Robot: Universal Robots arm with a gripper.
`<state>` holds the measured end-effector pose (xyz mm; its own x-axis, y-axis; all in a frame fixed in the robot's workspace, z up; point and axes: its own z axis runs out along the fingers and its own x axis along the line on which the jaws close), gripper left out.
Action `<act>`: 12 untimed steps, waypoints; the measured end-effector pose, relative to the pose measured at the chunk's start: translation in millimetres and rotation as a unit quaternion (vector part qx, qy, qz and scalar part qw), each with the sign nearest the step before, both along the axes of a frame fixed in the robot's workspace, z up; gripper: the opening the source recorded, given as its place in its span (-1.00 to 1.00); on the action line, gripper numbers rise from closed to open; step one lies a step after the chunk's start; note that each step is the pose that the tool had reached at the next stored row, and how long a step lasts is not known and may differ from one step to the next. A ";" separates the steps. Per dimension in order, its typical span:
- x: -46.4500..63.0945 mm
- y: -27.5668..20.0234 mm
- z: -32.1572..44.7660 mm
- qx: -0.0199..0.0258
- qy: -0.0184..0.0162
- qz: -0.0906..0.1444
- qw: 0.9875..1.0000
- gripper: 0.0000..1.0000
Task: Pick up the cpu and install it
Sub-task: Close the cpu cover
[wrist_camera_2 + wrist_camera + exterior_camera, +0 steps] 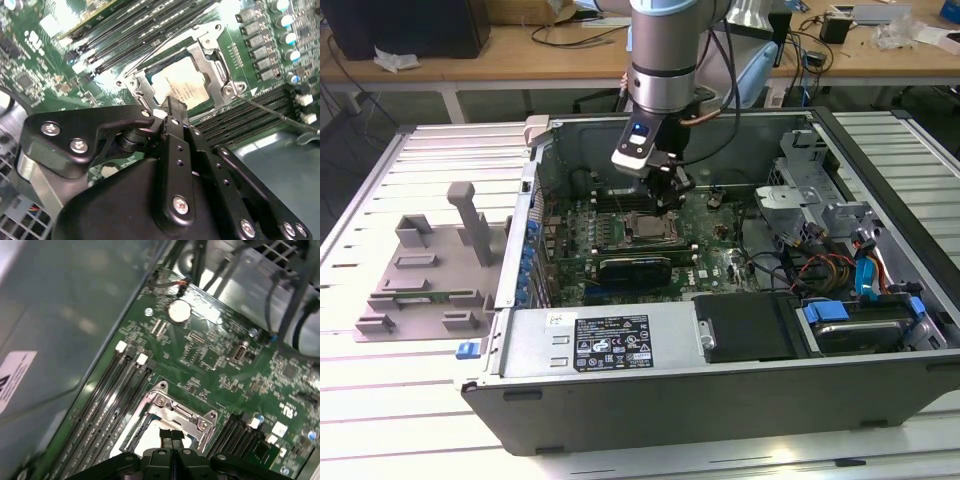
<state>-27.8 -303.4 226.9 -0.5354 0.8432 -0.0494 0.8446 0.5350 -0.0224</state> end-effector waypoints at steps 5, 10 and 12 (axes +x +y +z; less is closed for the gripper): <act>0.0 0.0 -0.4 0.000 0.000 0.072 0.997 -0.79; 0.0 0.0 -0.8 0.000 0.000 0.149 0.989 -0.79; 0.0 0.0 -1.0 0.000 0.000 0.172 0.985 -0.79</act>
<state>-27.8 -303.4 225.9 -0.7893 0.6120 -0.0494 0.6135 0.7894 -0.0224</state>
